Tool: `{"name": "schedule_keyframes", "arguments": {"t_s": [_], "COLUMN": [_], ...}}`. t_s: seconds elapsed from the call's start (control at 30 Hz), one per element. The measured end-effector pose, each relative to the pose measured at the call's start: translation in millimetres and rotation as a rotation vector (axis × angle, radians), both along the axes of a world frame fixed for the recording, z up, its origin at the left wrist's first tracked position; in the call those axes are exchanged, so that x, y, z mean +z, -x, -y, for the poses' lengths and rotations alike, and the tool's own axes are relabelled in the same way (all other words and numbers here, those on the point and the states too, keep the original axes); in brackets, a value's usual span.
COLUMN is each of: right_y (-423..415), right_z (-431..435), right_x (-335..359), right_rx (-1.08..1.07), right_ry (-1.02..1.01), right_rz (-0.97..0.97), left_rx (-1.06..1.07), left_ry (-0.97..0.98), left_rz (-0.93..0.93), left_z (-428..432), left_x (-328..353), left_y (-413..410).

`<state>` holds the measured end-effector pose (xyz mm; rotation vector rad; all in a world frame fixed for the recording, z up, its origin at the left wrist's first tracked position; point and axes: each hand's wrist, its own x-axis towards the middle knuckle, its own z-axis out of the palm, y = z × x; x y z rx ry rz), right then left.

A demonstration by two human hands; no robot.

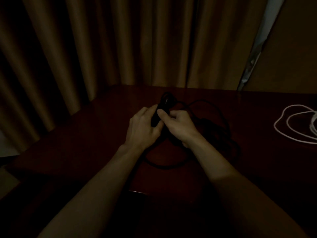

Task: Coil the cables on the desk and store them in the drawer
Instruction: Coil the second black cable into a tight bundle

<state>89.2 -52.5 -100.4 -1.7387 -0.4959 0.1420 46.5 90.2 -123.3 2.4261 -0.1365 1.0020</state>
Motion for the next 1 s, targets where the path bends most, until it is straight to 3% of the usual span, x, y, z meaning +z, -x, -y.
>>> {"name": "schedule_keyframes", "arguments": {"t_s": [0.17,0.43,0.6,0.83,1.0], "right_y": [0.5,-7.1,-7.9,-8.7,-9.4], "right_z": [8.0,11.2,10.5,7.6,0.0], "right_x": [1.7,2.7,0.6,3.2,-6.0], "right_rx": [0.086,0.154,0.139,0.077,-0.164], "right_ry": [0.1,0.114,0.138,0.104,0.49], "right_rz": [0.093,0.039,0.022,-0.029,0.34], "left_rx": [-0.168,-0.48,-0.455,-0.213,-0.13], "left_ry": [0.36,0.559,0.541,0.332,0.289], "left_rz": [-0.231,-0.315,-0.291,-0.116,-0.092], "left_z": [-2.2,-10.3,-9.8,-5.3,-4.6], "left_x": [8.3,11.2,9.4,5.9,5.3], "left_y": [1.5,0.8,-0.1,-1.1,-1.7]}}
